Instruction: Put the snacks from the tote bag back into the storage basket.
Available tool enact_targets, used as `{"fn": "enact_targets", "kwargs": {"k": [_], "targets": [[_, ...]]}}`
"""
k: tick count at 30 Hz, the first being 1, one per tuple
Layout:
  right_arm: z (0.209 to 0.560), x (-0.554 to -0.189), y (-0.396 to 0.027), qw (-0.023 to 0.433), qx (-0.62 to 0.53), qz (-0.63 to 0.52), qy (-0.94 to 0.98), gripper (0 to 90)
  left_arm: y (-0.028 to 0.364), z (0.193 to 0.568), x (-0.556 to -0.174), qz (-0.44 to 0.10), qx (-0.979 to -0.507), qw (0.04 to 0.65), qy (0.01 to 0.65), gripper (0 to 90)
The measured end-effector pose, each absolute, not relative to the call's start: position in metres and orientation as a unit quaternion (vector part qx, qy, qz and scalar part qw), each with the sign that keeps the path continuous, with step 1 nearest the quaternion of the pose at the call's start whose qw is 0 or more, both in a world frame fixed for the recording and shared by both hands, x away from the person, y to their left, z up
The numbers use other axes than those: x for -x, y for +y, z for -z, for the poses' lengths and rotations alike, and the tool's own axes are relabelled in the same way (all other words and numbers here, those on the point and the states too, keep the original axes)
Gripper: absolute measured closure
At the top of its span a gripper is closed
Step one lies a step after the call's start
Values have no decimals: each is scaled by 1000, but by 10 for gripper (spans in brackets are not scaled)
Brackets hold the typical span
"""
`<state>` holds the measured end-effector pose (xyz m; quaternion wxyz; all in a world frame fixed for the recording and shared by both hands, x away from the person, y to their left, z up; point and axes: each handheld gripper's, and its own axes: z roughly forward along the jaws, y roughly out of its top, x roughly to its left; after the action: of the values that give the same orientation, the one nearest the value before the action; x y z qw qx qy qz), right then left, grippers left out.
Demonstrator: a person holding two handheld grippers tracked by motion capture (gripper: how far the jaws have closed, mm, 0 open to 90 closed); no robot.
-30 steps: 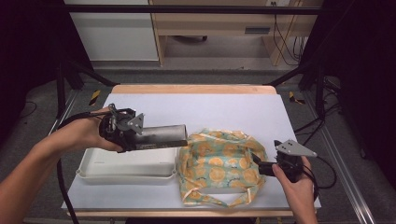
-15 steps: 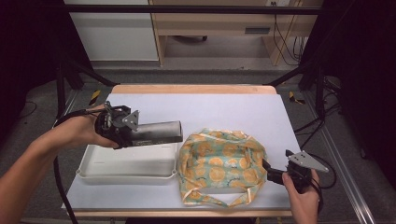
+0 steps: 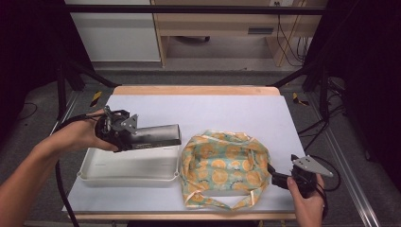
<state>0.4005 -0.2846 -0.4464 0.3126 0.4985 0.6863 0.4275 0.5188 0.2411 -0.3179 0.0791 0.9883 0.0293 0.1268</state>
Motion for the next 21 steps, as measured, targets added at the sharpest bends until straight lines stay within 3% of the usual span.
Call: {"fn": "enact_targets", "kwargs": {"k": [21], "targets": [[447,-399,-288,317,-498,-427,685,74,254,351,-516,-111,-992,62,21,433]]}}
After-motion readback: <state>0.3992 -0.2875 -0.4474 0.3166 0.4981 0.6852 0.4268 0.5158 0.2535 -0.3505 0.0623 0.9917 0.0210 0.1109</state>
